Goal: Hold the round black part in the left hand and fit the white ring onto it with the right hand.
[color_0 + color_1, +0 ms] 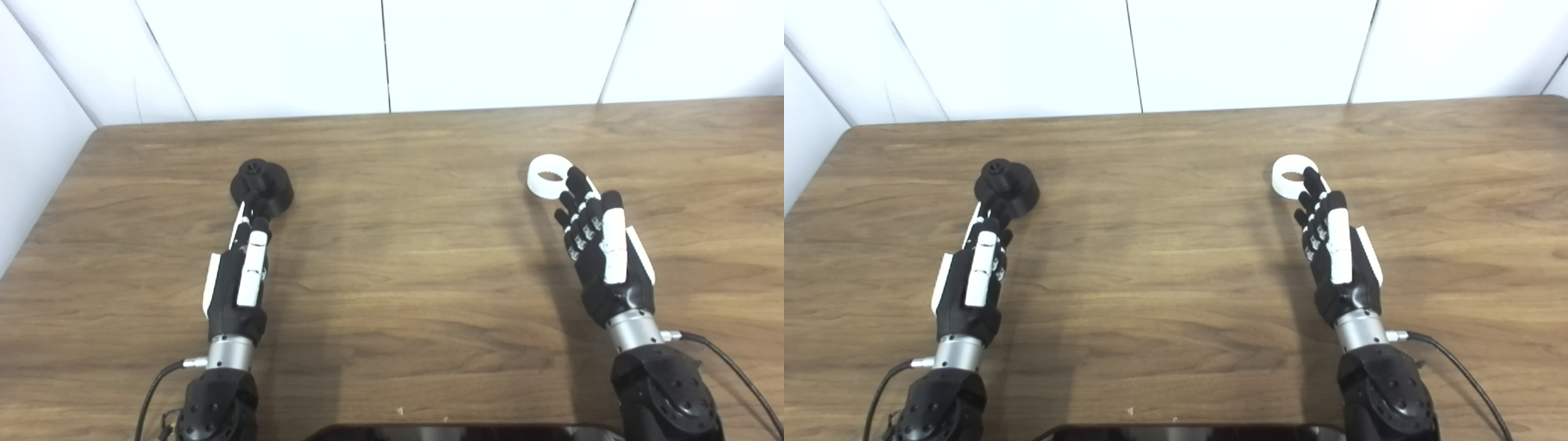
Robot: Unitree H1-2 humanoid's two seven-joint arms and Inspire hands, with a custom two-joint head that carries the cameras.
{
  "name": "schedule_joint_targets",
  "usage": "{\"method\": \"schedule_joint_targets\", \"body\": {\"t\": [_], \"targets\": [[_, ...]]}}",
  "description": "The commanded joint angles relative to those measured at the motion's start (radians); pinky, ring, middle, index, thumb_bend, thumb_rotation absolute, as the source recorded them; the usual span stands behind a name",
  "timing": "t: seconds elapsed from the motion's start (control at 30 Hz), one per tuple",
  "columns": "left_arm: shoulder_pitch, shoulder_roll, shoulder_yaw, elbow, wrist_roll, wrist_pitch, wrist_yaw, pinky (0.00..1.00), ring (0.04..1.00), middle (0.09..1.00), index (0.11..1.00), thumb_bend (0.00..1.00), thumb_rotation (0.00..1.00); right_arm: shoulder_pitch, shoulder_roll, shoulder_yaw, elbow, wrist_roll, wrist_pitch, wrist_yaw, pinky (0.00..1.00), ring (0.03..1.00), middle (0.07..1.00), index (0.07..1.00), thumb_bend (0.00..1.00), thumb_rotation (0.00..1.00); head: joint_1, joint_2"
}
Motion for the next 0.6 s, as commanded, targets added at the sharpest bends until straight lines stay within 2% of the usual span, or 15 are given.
{"method": "schedule_joint_targets", "body": {"t": [0.0,0.17,0.33,0.43,0.57], "targets": [[-0.007,0.026,-0.003,-0.007,-0.007,-0.036,-0.016,1.0,1.0,1.0,1.0,0.55,0.71,-0.006,-0.01,0.001,-0.019,0.008,-0.037,0.015,1.0,1.0,0.999,0.955,0.61,1.0,0.001,-0.002],[-0.007,0.031,-0.009,-0.017,0.039,-0.019,-0.004,1.0,1.0,1.0,1.0,0.63,0.62,-0.008,-0.012,0.002,-0.02,0.006,-0.035,0.018,1.0,1.0,1.0,0.955,0.61,1.0,0.003,-0.002],[-0.002,0.038,-0.016,-0.035,0.097,0.005,0.01,1.0,1.0,1.0,1.0,0.7,0.58,-0.012,-0.011,-0.001,-0.024,0.011,-0.03,0.023,1.0,1.0,1.0,0.964,0.62,1.0,0.005,0.0],[0.001,0.034,-0.018,-0.047,0.148,0.014,0.03,1.0,1.0,1.0,1.0,0.69,0.57,-0.013,-0.012,-0.002,-0.026,0.012,-0.027,0.024,1.0,1.0,1.0,0.961,0.61,1.0,0.006,0.001],[-0.004,0.038,-0.011,-0.043,0.181,0.0,0.041,0.96,0.98,0.991,0.994,0.69,0.48,-0.014,-0.012,-0.002,-0.023,0.01,-0.03,0.025,1.0,1.0,1.0,0.956,0.62,1.0,0.01,0.002]]}}
